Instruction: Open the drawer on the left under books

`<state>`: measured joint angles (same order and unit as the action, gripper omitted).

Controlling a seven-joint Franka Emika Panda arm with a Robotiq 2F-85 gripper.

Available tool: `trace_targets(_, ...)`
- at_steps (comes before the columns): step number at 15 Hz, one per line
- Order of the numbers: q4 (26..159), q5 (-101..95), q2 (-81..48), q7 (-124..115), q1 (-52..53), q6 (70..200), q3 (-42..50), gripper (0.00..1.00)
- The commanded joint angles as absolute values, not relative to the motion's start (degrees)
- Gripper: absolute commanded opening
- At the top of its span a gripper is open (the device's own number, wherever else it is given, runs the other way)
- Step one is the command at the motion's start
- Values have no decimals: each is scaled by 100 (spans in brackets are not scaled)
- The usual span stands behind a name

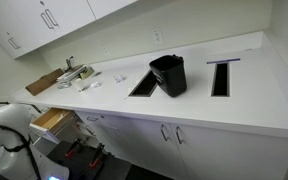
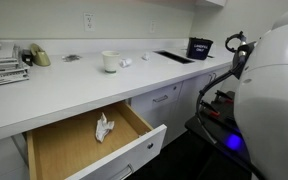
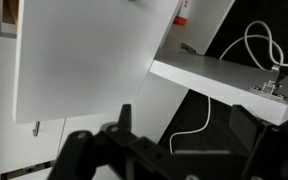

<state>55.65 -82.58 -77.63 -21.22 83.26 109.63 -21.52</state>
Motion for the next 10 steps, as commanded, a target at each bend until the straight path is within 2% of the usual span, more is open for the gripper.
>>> trace_targets(1, 5631, -8248, -7705, -2226, 8310, 11052, -2167, 100)
trace_targets(10, 7205, -7970, -6767, -3411, 7870, 11062, -2939, 100)
